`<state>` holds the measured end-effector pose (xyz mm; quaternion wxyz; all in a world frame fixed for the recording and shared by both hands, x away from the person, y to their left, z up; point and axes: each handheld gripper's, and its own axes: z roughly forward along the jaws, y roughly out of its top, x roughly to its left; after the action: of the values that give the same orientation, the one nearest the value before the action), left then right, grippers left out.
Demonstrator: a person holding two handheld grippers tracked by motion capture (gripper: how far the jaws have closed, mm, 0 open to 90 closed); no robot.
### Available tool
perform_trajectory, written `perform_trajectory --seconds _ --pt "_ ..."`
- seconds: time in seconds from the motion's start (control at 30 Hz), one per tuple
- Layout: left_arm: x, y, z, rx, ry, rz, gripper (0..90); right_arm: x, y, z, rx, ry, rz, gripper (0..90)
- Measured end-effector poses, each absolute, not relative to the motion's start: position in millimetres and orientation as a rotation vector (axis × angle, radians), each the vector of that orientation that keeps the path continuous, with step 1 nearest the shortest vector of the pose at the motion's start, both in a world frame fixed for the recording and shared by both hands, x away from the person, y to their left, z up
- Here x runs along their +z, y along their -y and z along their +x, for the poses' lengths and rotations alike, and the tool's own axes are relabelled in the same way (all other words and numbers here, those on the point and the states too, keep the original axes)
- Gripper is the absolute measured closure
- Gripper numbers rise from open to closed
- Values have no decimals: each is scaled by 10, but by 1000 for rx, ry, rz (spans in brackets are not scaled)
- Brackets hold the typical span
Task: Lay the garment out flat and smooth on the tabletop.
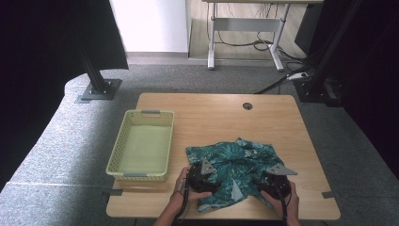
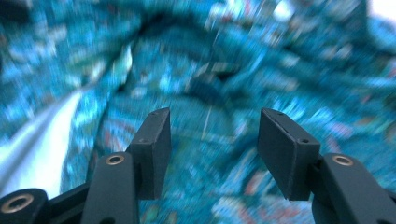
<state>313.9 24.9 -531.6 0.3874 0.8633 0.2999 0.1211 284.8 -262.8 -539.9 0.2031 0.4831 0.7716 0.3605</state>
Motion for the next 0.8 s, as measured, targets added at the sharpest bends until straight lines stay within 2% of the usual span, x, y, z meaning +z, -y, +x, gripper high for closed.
perform_trajectory --seconds 0.07,0.13,0.2,0.37,0.6,0.8 --pt "-5340 -275 3123 309 -761 2202 359 -5471 2605 2811 985 -2173 1339 432" --pt "-5367 -307 3106 312 -762 2208 425 -5534 2605 2775 977 -2187 1320 414" --pt "-5383 -334 3080 298 -754 2207 436 -5554 2632 2734 999 -2181 1311 412" --pt "-5379 -361 2988 312 -735 2190 432 -5562 2673 2690 1007 -2175 1313 411" --pt "-5477 -325 2977 262 -737 2219 467 -5572 2672 2691 1014 -2169 1308 407" --pt "-5476 -320 2897 218 -722 2221 459 -5559 2747 2688 991 -2162 1333 407"
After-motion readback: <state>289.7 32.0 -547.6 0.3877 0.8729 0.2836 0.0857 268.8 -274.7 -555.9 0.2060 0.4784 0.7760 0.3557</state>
